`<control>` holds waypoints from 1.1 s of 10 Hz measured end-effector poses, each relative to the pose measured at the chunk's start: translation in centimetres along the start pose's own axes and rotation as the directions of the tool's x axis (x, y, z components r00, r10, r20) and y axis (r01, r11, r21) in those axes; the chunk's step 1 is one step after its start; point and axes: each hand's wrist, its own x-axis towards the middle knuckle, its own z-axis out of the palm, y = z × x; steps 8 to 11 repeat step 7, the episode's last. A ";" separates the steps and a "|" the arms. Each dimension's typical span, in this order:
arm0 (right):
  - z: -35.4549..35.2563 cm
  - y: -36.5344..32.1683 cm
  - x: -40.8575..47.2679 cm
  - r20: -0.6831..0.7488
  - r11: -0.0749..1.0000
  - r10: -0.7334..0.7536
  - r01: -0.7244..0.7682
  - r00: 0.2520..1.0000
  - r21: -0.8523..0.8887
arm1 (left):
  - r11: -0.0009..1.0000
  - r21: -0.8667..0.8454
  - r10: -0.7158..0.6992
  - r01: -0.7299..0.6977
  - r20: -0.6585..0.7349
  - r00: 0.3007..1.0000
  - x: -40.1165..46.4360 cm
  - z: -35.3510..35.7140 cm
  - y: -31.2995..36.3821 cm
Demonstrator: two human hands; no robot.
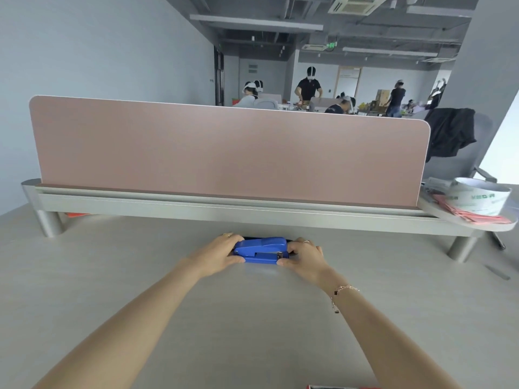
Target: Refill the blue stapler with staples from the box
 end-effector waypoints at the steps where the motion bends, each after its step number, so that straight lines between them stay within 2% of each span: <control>1: 0.2 0.2 0.0 -0.010 1.000 0.005 -0.005 1.000 0.014 | 1.000 -0.018 0.006 -0.007 -0.029 1.000 0.0 0.3 -0.1; 3: 0.3 0.3 0.0 -0.009 1.000 0.015 -0.015 1.000 -0.024 | 0.995 -0.094 0.009 -0.013 -0.040 0.999 -0.1 0.8 -0.4; 6: 0.6 -0.4 -0.1 -0.011 0.995 0.050 -0.051 0.999 -0.086 | 0.993 -0.112 -0.028 0.023 -0.043 0.999 -0.2 0.9 -0.1; 7: 0.4 -0.7 -1.4 -0.068 0.997 0.070 -0.072 0.995 -0.023 | 0.971 -0.195 -0.163 0.139 -0.111 0.980 -1.6 0.7 0.1; 11: 0.4 -0.7 -1.4 -0.068 0.997 0.070 -0.072 0.995 -0.023 | 0.971 -0.195 -0.163 0.139 -0.111 0.980 -1.6 0.7 0.1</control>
